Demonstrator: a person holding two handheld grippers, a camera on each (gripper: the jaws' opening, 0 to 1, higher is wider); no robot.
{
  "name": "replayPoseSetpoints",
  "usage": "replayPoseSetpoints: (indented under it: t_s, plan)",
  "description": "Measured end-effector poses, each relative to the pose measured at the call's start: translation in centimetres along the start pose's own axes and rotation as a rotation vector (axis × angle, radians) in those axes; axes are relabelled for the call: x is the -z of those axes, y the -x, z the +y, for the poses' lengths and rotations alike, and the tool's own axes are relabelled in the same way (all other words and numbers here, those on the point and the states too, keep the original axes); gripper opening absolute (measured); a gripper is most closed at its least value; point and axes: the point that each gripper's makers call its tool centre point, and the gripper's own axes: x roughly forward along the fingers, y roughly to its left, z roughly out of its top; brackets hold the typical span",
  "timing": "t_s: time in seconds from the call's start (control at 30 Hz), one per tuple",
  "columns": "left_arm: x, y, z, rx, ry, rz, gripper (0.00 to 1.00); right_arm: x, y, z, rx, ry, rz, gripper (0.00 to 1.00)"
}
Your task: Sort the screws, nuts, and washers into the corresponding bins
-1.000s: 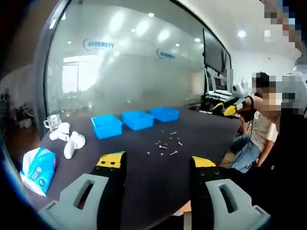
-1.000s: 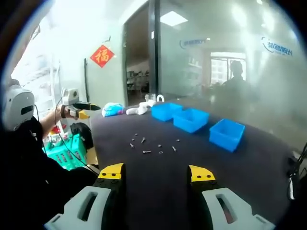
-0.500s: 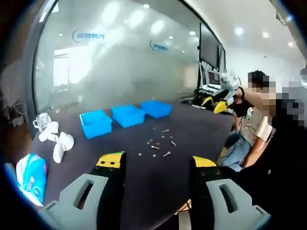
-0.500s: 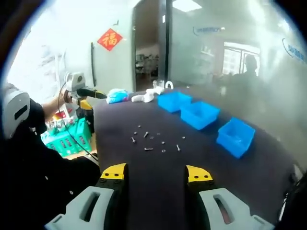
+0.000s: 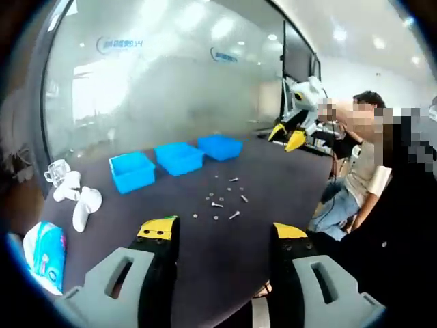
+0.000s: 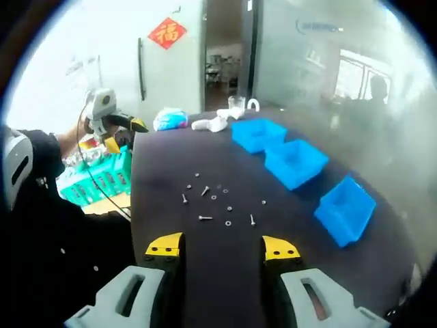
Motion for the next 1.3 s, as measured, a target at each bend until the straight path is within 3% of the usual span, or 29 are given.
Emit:
replayPoseSetpoints:
  t_s: [0.4, 0.8, 1.3]
  plan:
    - [0.3, 0.7, -0.2, -0.01, 0.004, -0.013, 0.47, 0.2, -4.8, -1.3, -0.036, 0.067, 0.144, 0.33]
    - [1.6, 1.2, 0.5, -0.032, 0.023, 0.006, 0.47, 0.8, -9.6, -2.1, -0.068, 0.14, 0.27, 0.3]
    - [3.7, 1.5, 1.8, -0.055, 0.074, 0.02, 0.47, 2.3, -12.7, -3.2, -0.095, 0.142, 0.373, 0.24]
